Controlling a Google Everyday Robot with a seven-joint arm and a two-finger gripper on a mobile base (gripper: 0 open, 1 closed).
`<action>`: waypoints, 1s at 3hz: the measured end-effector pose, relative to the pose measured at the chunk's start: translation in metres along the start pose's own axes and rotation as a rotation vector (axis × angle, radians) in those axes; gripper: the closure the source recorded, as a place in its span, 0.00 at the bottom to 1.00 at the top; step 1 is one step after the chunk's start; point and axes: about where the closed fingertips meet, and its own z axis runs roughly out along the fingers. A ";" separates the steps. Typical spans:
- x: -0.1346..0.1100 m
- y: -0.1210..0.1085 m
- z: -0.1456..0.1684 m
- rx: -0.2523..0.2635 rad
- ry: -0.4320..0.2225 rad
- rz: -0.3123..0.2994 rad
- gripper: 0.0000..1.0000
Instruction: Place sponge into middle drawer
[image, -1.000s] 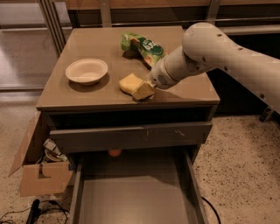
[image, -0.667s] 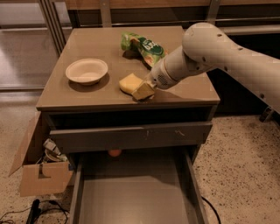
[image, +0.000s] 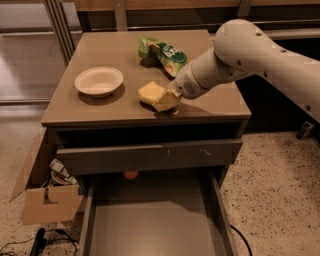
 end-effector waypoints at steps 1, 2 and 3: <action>0.002 0.017 -0.040 0.023 -0.058 -0.017 1.00; 0.017 0.056 -0.082 0.044 -0.126 -0.046 1.00; 0.055 0.102 -0.105 0.034 -0.157 -0.055 1.00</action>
Offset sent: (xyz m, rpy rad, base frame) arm -0.1683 -0.1004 0.0496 0.1344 -0.1704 -0.0353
